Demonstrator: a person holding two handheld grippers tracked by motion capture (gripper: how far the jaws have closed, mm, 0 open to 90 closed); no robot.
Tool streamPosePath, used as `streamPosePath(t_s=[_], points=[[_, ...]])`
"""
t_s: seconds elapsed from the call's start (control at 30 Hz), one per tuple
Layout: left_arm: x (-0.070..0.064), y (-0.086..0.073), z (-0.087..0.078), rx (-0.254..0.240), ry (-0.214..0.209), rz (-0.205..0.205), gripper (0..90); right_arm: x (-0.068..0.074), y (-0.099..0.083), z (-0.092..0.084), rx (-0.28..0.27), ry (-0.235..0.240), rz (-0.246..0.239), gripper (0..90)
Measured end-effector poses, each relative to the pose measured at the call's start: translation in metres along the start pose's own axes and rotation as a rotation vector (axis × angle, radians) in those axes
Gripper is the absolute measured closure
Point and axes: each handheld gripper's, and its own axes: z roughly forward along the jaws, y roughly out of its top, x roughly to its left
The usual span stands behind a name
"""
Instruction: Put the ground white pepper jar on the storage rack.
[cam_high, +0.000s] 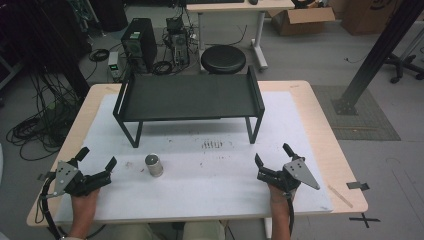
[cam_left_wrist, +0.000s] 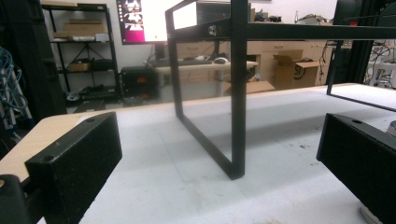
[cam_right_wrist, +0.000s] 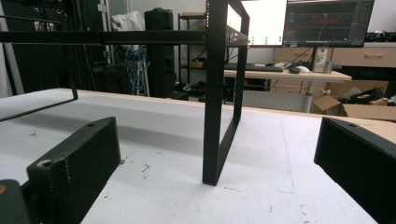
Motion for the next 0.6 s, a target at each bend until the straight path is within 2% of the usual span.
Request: streamPosePath(t_s=[0.6], points=[[0.0001, 0.0003, 0.0004, 0.004, 0.002, 0.0, 0.3, -0.0001, 0.0001, 0.0004, 0.003, 0.001, 0.001, 0.0]])
